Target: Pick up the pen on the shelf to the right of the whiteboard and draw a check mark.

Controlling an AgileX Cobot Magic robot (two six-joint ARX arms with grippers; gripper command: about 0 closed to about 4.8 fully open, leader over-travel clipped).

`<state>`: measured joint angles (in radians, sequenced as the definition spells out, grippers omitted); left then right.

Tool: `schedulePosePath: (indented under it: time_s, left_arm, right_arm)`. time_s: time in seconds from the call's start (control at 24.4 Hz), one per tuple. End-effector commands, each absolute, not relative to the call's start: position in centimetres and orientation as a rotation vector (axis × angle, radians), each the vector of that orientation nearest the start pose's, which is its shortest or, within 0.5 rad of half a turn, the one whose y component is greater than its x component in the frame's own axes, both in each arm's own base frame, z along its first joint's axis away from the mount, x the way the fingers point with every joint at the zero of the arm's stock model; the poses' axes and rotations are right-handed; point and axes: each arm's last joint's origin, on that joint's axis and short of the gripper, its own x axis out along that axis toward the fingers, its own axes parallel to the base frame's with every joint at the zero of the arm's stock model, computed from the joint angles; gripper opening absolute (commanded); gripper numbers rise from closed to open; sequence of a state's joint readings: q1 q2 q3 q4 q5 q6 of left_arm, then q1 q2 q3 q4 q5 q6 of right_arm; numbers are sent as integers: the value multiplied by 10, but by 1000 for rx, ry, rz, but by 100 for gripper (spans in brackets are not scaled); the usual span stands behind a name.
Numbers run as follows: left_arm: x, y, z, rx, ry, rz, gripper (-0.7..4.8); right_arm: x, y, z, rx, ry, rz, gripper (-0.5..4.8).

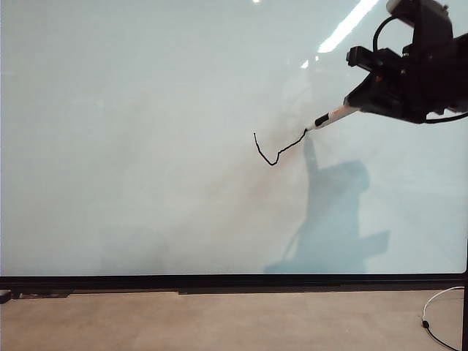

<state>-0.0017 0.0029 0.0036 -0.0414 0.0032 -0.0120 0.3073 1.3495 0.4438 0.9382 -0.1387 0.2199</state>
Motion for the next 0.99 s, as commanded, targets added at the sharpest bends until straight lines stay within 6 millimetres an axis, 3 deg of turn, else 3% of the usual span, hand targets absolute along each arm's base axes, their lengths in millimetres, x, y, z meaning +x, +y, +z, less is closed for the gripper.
schedulePosePath:
  time_s: [0.04, 0.99]
  left_arm:
    - [97, 0, 163, -8, 25, -5, -4]
    - [97, 0, 163, -8, 26, -5, -4]
  right_arm:
    - [243, 80, 215, 211, -30, 428, -5]
    - [235, 70, 231, 167, -85, 368, -5]
